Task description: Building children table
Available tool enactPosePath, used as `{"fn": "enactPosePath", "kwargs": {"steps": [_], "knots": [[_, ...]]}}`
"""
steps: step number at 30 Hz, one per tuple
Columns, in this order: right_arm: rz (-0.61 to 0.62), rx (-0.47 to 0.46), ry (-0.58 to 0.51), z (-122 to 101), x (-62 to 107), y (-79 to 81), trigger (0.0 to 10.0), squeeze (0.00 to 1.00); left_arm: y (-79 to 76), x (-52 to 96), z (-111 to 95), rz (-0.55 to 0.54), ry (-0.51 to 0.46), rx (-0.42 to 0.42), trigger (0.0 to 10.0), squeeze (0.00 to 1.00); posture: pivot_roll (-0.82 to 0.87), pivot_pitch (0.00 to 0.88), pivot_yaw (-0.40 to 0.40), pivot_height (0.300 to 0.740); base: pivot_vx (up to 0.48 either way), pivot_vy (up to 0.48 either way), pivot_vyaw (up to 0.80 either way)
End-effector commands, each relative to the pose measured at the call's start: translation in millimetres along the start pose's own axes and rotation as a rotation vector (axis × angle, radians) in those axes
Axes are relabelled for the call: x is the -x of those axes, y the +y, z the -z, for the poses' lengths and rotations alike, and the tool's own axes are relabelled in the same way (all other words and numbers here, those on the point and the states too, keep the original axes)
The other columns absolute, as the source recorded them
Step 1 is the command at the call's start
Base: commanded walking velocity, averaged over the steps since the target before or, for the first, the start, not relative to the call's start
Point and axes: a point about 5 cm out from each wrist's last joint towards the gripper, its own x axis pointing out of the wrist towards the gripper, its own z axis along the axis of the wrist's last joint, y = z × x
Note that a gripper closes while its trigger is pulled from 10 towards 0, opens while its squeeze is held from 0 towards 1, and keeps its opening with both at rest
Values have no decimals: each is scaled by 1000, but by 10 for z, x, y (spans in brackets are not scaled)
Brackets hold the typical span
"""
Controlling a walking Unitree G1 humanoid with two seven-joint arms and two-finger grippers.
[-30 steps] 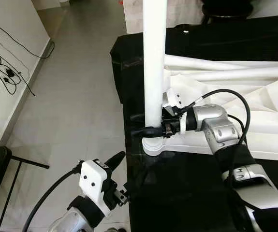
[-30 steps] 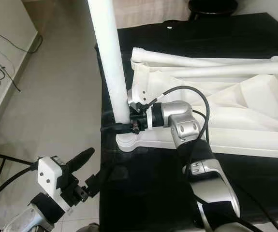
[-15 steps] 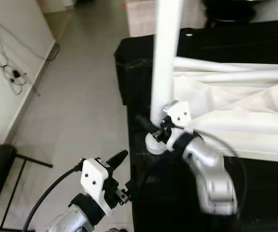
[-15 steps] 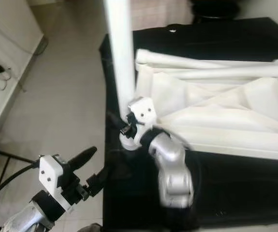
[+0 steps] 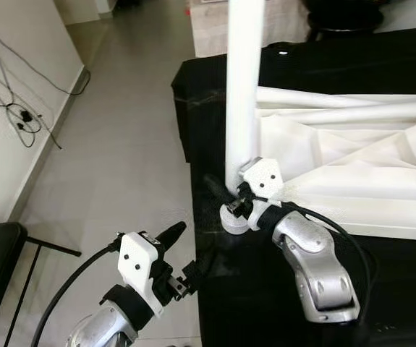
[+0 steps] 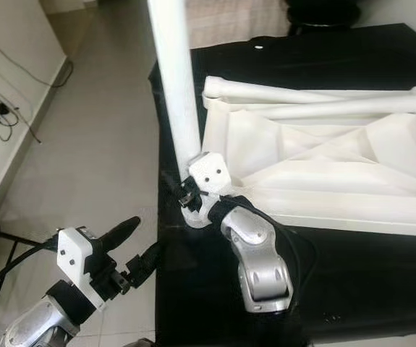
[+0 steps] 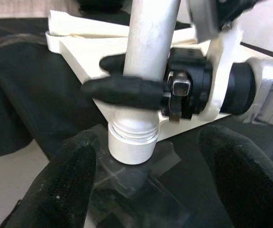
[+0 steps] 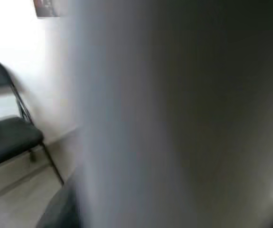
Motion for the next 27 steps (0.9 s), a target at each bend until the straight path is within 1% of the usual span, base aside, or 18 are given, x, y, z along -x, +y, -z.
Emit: {"fn": "enactPosePath", "kwargs": {"steps": [1,2,4,5,6,8,9,10,11,12,15,17,18,21,22,23,24,27], "knots": [[-78,-26,-57,-118,-45,-42,10000,1000,5,18,46,4,28,13,10000,0,-8,192,72,740,0,0,0],[-151,-29,-81,-181,-67,-125,10000,1000,-3,18,43,3,26,14,10000,0,-4,194,68,740,0,0,0],[-270,-15,-103,-258,-95,-223,10000,1000,-11,19,41,1,24,14,10000,0,2,198,65,740,0,0,0],[-318,-5,-104,-276,-102,-245,10000,1000,-13,20,39,1,23,13,10000,0,2,198,65,740,0,0,0],[-318,-5,-104,-276,-102,-245,10000,1000,-13,20,39,1,23,13,10000,0,2,198,65,740,0,0,0],[-463,32,-98,-333,-117,-277,10000,1000,-23,27,35,-1,22,13,10000,0,12,200,61,740,0,0,0],[-463,32,-98,-333,-117,-277,10000,1000,-23,27,35,-1,22,13,10000,0,12,200,61,740,0,0,0],[-522,42,-93,-348,-116,-283,10000,1000,-27,31,33,-1,22,13,10000,0,13,201,61,740,0,0,0],[-522,42,-93,-348,-116,-283,10000,1000,-27,31,33,-1,22,13,10000,0,13,201,61,740,0,0,0],[-683,51,-52,-346,-109,-280,10000,0,-37,38,30,-2,23,13,10000,0,20,202,60,740,0,0,0],[-716,60,-37,-346,-130,-310,10000,0,-39,40,30,-3,23,13,10000,0,20,202,60,740,0,0,0],[-766,45,-34,-377,-207,-354,10000,0,-48,50,26,-5,25,12,10000,0,38,209,58,740,0,0,0],[-766,45,-34,-377,-207,-354,10000,0,-48,50,26,-5,25,12,10000,0,38,209,58,740,0,0,0],[-836,-16,-61,-422,-269,-369,10000,0,-58,59,24,-6,26,12,10000,0,40,209,54,740,0,0,0],[-836,-16,-61,-422,-269,-369,10000,0,-58,59,24,-6,26,12,10000,0,40,209,54,740,0,0,0],[-848,-31,-63,-405,-297,-357,0,0,-62,59,23,-7,26,12,10000,0,45,210,51,740,0,0,0],[-881,-45,-65,-377,-328,-349,0,0,-69,60,22,-8,26,12,10000,0,48,211,50,740,0,0,0],[-894,-47,-63,-368,-327,-346,0,0,-72,60,22,-9,26,12,10000,0,50,211,49,740,0,0,0]]}}
